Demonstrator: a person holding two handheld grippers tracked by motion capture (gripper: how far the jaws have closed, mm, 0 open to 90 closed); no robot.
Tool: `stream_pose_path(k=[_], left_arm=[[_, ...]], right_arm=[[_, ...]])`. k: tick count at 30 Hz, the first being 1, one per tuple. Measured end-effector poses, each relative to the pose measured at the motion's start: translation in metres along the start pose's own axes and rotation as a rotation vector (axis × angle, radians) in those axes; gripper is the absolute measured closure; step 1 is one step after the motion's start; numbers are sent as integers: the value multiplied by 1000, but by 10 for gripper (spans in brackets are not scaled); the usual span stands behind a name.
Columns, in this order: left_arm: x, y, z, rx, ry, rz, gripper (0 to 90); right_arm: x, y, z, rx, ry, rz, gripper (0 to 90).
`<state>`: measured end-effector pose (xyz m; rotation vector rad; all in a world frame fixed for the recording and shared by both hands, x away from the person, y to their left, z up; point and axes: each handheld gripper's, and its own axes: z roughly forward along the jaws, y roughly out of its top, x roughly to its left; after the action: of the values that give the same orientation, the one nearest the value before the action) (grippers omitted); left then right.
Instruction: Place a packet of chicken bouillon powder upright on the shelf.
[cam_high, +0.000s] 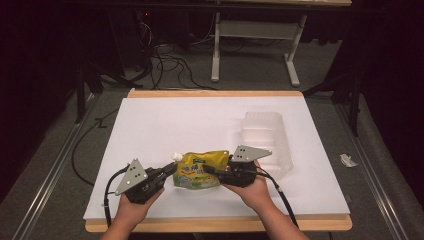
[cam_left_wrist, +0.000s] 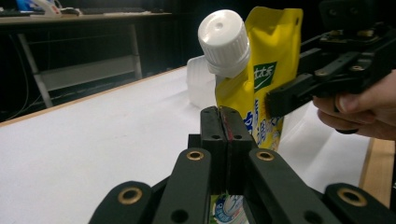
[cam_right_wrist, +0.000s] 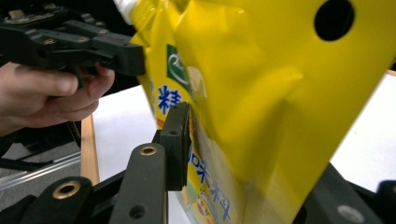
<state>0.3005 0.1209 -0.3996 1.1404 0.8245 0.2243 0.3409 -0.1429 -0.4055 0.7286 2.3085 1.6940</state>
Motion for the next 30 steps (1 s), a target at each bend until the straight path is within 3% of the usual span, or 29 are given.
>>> stream_pose_path(k=[5,11,13,17,30], left_arm=[[6,-1,1,-2,34,-1,879],[10,-1,3,-5,56,5,858],[10,-2,3,-7,63,7,838],[11,-3,4,-9,74,15,823],[12,-8,6,29,88,43,659]], right_arm=[[3,-4,5,41,10,-15,662],[6,-5,7,50,-2,-41,675],[5,-5,7,57,9,-49,721],[6,-5,8,59,21,-37,728],[14,-2,10,74,52,-51,817]])
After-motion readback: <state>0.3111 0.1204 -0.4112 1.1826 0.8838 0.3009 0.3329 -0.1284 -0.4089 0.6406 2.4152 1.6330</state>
